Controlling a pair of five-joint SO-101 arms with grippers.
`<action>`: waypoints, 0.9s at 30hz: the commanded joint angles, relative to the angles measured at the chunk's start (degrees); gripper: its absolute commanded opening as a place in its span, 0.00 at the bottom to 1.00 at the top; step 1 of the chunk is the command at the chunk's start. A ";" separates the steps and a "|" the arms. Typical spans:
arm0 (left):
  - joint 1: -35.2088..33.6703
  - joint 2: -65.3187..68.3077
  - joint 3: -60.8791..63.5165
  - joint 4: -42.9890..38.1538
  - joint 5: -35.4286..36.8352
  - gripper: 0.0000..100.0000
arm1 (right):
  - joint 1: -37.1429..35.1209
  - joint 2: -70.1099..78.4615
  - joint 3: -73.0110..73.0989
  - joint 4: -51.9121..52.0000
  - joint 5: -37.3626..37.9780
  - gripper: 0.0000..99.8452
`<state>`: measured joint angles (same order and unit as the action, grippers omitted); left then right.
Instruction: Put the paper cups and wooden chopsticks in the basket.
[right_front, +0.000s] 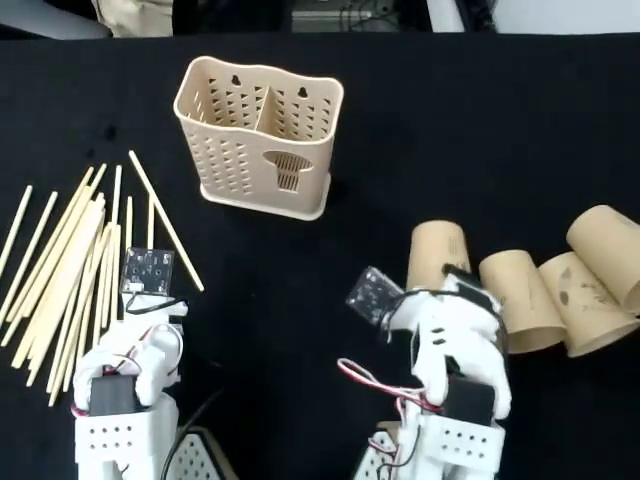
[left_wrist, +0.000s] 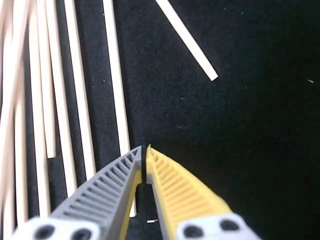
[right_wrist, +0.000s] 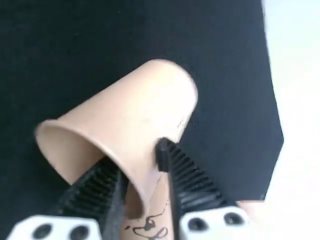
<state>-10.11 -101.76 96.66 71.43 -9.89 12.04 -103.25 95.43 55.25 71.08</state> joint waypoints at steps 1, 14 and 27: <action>0.40 -0.53 0.75 0.35 0.44 0.03 | -1.05 -0.22 -4.00 1.05 -9.14 0.01; 0.40 -0.53 0.75 0.35 0.44 0.03 | -12.31 4.53 -31.34 25.58 -32.44 0.02; 0.40 -0.53 0.75 0.35 0.44 0.03 | -15.74 52.26 -78.81 23.03 -64.35 0.02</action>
<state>-10.11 -101.76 96.66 71.43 -9.89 -2.64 -63.60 30.29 78.37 9.89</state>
